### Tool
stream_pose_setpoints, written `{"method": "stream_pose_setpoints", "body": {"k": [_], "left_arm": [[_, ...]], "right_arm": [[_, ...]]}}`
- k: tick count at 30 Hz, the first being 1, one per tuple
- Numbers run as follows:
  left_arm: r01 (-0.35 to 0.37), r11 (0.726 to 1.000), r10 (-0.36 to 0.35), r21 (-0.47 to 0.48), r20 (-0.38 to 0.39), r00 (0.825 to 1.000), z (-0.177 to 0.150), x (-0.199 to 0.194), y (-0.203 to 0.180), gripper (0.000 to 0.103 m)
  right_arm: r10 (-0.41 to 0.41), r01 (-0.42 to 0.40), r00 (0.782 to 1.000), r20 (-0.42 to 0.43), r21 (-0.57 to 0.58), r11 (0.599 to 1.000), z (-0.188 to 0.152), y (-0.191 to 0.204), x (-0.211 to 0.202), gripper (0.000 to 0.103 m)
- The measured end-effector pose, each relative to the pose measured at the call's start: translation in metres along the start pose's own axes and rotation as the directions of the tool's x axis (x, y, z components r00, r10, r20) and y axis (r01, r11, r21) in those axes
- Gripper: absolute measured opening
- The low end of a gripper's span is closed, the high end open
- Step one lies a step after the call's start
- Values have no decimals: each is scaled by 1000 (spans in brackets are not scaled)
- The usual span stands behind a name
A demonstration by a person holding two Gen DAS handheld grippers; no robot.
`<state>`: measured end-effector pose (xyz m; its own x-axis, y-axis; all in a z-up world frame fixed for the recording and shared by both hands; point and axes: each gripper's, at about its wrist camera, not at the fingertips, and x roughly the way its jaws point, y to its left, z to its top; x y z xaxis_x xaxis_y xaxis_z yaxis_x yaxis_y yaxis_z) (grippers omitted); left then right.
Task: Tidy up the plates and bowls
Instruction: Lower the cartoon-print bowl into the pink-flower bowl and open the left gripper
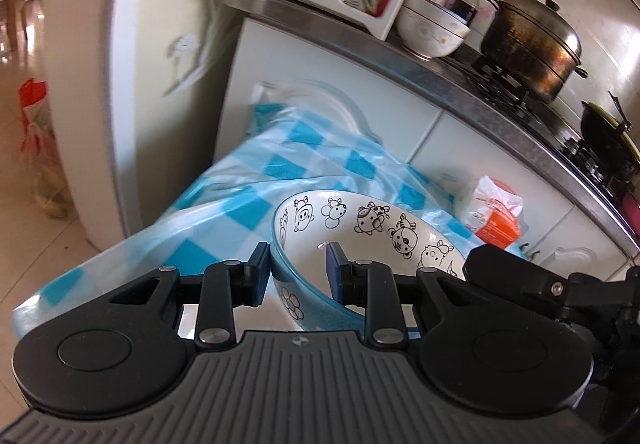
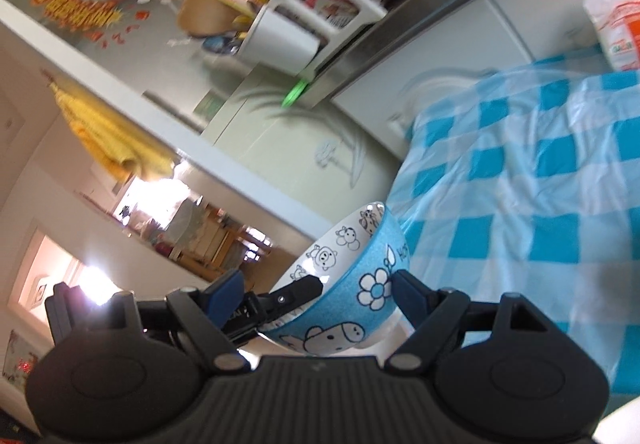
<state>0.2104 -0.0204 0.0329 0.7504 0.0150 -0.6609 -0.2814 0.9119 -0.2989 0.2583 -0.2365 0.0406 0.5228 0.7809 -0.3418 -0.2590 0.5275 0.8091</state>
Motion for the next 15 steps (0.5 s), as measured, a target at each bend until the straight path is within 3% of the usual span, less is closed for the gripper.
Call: {"method": "stream_pose_setpoints", "body": {"k": [15], "left_arm": [[-117, 993, 117, -19, -7, 993, -38, -2, 37, 28]], "right_arm": [[13, -15, 989, -144, -10, 1000, -42, -1, 41, 82]]}}
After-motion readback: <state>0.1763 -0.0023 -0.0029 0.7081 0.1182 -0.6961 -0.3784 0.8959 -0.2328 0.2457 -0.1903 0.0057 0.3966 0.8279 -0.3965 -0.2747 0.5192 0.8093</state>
